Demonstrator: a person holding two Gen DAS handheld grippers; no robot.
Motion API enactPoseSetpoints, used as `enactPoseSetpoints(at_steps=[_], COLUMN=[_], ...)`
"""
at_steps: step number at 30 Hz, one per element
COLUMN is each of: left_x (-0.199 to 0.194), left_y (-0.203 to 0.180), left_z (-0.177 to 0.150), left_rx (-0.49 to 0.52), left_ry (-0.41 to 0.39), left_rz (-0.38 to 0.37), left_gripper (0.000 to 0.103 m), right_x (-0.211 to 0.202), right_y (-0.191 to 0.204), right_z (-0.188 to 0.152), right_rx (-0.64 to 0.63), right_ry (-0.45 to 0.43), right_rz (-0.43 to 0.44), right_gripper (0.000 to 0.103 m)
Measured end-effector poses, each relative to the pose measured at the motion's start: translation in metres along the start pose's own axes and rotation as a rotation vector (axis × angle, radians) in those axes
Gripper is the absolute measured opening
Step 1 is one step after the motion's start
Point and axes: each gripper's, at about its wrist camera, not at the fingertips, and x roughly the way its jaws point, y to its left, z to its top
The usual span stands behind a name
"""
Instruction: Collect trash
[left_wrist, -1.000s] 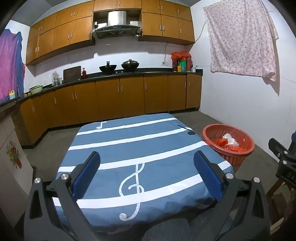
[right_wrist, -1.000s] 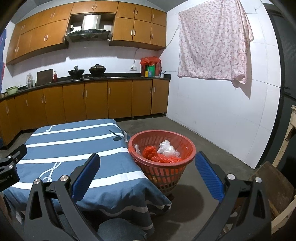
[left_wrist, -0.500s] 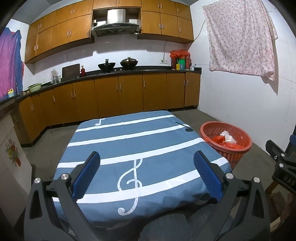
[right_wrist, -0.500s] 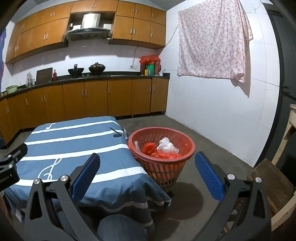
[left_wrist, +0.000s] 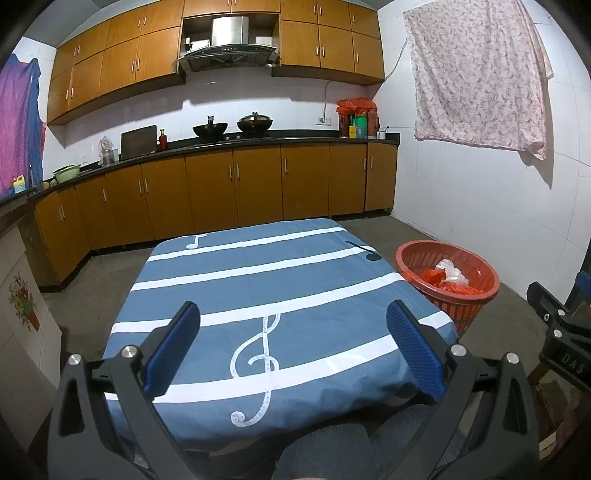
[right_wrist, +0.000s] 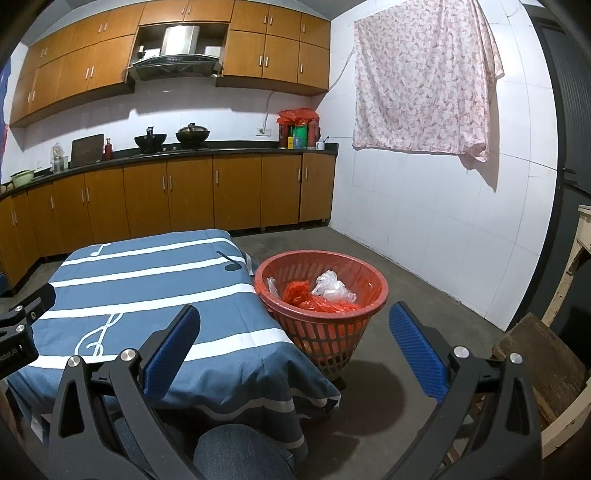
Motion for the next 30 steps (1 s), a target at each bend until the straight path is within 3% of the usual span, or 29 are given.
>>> enactPoseSetpoints(at_steps=[30], left_x=[0.0014], left_y=[0.0016], left_z=[0.0005], left_rx=[-0.02], left_ry=[0.013], left_rz=[0.008], left_gripper=[0.099], right_x=[-0.0003], right_y=[0.0015], right_z=[0.0004], right_rx=[-0.001], right_ry=[0.003], right_rz=[0.0], right_gripper=[0.101])
